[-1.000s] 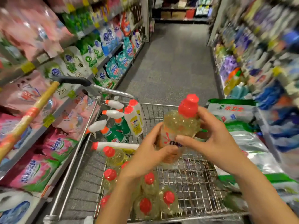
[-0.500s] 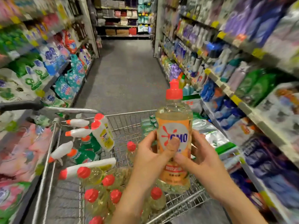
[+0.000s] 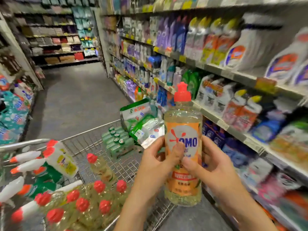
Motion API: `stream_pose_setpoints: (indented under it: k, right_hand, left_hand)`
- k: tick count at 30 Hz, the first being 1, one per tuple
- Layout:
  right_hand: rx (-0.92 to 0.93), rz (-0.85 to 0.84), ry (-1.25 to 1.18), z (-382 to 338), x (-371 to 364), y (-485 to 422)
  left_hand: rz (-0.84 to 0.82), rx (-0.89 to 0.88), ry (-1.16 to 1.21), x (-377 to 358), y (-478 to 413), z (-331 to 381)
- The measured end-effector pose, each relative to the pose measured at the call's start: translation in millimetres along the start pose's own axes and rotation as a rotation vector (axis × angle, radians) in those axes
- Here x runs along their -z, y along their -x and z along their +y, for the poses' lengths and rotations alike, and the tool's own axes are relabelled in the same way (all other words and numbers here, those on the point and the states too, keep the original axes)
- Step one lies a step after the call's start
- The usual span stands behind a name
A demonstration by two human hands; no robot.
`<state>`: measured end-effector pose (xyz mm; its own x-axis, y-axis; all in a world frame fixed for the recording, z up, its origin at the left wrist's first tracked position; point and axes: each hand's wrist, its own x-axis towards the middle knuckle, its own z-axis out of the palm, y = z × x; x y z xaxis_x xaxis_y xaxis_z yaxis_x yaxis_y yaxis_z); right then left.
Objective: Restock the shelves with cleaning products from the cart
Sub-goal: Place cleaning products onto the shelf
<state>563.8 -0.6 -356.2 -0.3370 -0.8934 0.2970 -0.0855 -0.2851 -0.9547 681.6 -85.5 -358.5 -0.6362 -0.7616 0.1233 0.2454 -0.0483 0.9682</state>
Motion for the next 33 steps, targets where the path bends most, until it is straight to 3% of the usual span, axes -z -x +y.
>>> stream_pose_setpoints:
  k: [19, 33]
  right_hand:
    - [0.135, 0.758, 0.208, -138.3, 225.4, 303.1]
    - [0.049, 1.239, 0.313, -166.1, 397.1, 410.1]
  left_hand:
    - [-0.724, 0.055, 0.105, -367.6, 125.3, -25.3]
    - [-1.200, 0.078, 0.023, -604.3, 131.9, -79.8]
